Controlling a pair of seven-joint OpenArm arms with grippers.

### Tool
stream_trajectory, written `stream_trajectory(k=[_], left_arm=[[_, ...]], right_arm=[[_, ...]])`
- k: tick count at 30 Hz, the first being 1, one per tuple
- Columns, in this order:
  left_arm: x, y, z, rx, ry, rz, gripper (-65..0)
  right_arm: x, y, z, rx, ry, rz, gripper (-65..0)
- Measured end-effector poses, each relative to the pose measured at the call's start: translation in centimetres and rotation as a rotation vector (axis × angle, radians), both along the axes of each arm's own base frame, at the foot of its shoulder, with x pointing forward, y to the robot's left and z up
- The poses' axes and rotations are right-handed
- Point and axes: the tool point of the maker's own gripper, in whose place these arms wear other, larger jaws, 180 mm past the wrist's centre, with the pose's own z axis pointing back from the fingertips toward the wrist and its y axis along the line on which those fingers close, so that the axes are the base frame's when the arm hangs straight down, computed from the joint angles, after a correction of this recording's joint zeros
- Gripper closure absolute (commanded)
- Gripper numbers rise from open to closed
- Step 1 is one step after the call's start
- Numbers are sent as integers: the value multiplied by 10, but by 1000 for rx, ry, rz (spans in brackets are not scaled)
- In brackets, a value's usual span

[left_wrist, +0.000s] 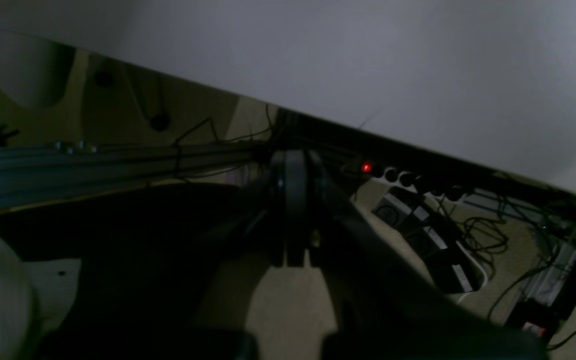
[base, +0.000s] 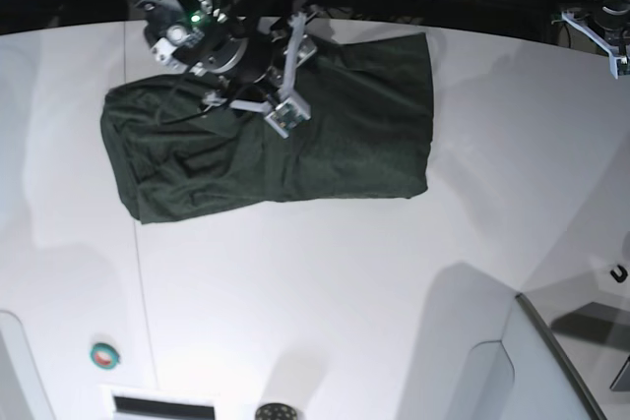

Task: Layout the t-shirt on the table in an organized manner, then fold the t-shirt properly
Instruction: 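Press and tuck the folded shirt edge with the right gripper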

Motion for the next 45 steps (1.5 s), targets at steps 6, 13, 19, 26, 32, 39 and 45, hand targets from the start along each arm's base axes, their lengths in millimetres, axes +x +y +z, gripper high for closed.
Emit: stream_trajectory(k=[6, 13, 19, 26, 32, 39, 45], left_arm=[[-7, -2, -11, -28, 21, 16, 0], [-9, -3, -12, -34, 17, 20, 0], [-12, -1, -12, -29, 25, 24, 0], [-12, -2, -12, -30, 24, 24, 0], [-12, -1, -12, -29, 24, 24, 0], [-13, -1, -12, -30, 27, 24, 0], [-13, -1, -12, -30, 27, 24, 0]], right_arm=[[102, -26, -6, -21, -36, -191, -327], [128, -35, -41, -69, 56, -215, -326], [128, -17, -38, -31, 60, -206, -326], [122, -8, -50, -16, 91, -207, -312], [123, -7, -49, -13, 87, -206, 0], [129, -8, -45, -16, 75, -206, -18], [142, -9, -30, -29, 54, -199, -14]])
